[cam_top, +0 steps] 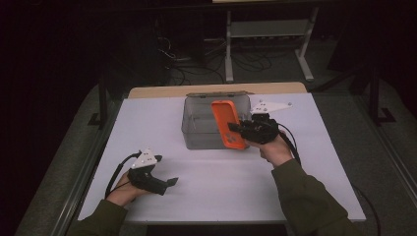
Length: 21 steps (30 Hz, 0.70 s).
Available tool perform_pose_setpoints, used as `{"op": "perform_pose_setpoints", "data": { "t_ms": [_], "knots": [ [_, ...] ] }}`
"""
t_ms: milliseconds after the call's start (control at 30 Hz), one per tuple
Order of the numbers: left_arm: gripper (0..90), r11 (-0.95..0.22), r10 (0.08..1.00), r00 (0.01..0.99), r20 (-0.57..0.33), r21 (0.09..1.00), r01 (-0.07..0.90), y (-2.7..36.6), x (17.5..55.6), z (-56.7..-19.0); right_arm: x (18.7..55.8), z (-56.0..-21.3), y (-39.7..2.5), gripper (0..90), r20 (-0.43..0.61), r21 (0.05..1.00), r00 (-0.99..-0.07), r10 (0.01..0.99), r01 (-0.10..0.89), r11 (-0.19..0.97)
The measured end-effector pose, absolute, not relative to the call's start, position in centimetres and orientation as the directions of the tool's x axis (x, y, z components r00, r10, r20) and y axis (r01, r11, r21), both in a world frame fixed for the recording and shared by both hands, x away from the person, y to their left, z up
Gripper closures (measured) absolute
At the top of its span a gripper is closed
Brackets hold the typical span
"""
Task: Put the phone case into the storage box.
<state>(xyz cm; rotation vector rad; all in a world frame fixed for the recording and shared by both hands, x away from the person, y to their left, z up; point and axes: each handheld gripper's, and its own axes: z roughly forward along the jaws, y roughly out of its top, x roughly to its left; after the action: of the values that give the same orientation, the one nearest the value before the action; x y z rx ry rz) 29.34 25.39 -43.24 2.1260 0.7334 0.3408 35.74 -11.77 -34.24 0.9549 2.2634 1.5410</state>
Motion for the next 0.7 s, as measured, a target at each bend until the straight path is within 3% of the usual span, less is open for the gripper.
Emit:
{"op": "perform_pose_setpoints", "data": {
  "t_ms": [700],
  "knots": [
    [0.0, -0.478, 0.607, 0.795, -0.013, 0.793, 0.378, 25.3, 29.3, -43.1, 38.5, -31.7, -12.1, 78.6, 0.150, 0.906, -0.727, 0.670, 0.372, 0.201]
  ]
}}
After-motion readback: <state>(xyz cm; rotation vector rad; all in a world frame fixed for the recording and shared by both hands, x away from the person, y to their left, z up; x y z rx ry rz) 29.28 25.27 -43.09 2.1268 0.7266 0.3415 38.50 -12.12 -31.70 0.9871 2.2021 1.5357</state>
